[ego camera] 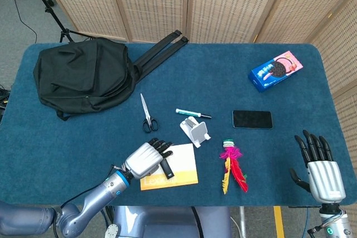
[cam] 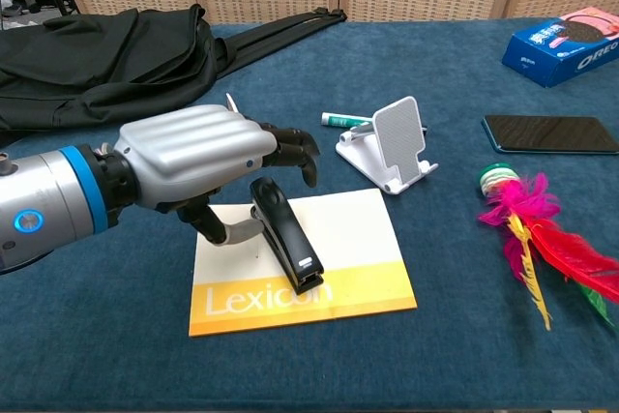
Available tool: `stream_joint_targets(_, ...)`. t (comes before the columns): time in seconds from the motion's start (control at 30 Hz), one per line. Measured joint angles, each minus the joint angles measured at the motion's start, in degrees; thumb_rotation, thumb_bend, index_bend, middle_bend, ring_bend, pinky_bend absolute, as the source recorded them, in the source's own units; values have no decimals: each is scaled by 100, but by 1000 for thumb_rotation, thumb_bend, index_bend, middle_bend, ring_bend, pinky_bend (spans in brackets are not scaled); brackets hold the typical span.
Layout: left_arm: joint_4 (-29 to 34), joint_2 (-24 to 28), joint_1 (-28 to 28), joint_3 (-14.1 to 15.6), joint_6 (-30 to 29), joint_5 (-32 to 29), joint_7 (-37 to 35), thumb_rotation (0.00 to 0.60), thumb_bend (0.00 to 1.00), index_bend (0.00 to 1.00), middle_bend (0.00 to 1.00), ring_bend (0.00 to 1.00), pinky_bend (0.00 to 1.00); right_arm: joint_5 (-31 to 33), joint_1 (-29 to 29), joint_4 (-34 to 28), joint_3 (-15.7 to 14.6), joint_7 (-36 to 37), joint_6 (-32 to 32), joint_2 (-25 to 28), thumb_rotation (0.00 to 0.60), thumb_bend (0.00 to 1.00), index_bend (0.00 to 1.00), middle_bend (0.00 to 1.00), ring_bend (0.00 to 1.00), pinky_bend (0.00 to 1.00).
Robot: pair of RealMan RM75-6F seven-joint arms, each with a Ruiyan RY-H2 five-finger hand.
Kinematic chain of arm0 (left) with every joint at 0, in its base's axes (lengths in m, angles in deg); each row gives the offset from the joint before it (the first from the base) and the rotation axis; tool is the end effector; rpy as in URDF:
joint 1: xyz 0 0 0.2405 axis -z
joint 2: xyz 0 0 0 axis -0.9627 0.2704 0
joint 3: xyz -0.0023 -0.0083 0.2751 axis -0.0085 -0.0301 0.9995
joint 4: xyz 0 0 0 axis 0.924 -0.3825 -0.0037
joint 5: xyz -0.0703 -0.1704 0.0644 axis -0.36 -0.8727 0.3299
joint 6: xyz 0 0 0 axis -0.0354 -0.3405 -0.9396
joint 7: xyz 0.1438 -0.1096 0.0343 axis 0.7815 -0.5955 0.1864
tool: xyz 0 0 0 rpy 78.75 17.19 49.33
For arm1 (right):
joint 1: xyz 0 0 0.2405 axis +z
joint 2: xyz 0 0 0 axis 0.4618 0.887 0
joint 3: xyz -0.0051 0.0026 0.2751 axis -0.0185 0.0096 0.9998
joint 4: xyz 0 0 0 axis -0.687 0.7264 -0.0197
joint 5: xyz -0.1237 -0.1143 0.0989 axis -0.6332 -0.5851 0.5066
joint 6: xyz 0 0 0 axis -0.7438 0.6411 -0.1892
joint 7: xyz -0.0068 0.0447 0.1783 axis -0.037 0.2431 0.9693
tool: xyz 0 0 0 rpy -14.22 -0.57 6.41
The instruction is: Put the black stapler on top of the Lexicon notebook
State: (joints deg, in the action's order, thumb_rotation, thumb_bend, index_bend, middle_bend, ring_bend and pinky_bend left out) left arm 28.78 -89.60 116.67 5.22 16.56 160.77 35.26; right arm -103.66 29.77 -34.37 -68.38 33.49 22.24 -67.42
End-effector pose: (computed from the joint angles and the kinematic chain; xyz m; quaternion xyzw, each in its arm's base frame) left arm -0.0888 0.2929 -0.0620 -0.8508 -0.2371 -0.3637 0.2960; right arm -0.2978 -0.2041 0.1616 0.6074 -0.3368 0.4076 0.5928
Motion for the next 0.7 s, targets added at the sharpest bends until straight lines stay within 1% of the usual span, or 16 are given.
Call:
stream_joint_targets(0.13,3,27,-24,-68,-99,-13,-51,600,372,264,138,160,233,2,4,0,-5,-2,-16,1,600,337,67,0,0,0)
stream_joint_targets(0.3,57,175,-67,-236,-260,-156,-75,600,362,244,86,118,201,6,4,-1,-4,-3,-17,1,600,337,67,0,0,0)
stream_joint_targets(0.43,138,366,-122,-352,-418,-399,103,600,359,222,24,64,168,-6,7,-2,-13,-20,-27,-7,600,337,67,0,0,0)
stream_joint_targets(0.5,210,505,-158,-397,-492,-538,200,600,358,212,8,55,161,-14,4,-2,-20,-28,-25,-11,600,337,67,0,0,0)
stream_joint_targets(0.7,374,918,-308,-415,-680,-789,313,600,356,161,0,1,105,-20,12,-6,-33,-69,-54,-28,600,337,67,0,0,0)
